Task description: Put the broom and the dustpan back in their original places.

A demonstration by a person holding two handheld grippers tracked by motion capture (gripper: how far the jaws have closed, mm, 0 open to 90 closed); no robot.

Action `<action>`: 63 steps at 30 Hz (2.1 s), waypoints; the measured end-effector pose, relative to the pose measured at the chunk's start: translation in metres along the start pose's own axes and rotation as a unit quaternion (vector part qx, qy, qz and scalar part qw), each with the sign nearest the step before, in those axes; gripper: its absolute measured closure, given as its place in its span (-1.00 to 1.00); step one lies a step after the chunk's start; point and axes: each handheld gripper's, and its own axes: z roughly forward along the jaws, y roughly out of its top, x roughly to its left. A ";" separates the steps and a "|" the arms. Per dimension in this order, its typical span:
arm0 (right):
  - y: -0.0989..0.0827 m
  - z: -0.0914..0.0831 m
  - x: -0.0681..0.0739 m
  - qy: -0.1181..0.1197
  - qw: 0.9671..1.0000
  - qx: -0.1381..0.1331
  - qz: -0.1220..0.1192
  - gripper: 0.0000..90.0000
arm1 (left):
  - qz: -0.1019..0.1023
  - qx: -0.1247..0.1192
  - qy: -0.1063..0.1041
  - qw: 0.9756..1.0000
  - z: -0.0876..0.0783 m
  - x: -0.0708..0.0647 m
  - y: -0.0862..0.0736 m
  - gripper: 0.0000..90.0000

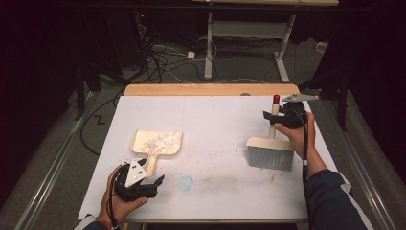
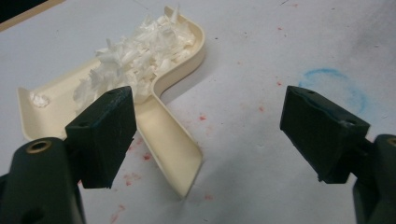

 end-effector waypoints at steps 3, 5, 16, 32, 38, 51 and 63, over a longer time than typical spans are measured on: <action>0.006 0.005 0.003 -0.016 1.000 -0.012 -0.010 -0.08 | 0.002 0.001 -0.004 1.000 0.001 -0.001 0.000 -0.60; 0.011 0.007 0.005 -0.031 0.999 -0.020 -0.016 -0.12 | 0.003 0.002 -0.008 1.000 0.002 -0.002 0.000 -0.60; 0.027 -0.003 0.021 -0.018 0.997 -0.070 -0.037 -0.16 | 0.011 0.001 -0.009 1.000 0.003 -0.004 0.000 -0.60; 0.018 -0.054 0.051 0.003 0.989 -0.103 -0.102 -0.19 | 0.025 0.006 0.007 1.000 0.002 -0.005 0.000 -0.59; 0.007 -0.068 0.055 0.004 0.988 -0.112 -0.108 -0.21 | 0.023 0.004 0.005 1.000 0.002 -0.005 0.001 -0.60; -0.014 -0.098 0.065 0.017 0.982 -0.136 -0.131 -0.26 | 0.029 0.011 0.004 1.000 0.004 -0.007 0.001 -0.60; -0.029 -0.112 0.066 0.016 0.981 -0.144 -0.133 -0.33 | 0.031 0.012 0.006 0.999 0.005 -0.007 0.001 -0.60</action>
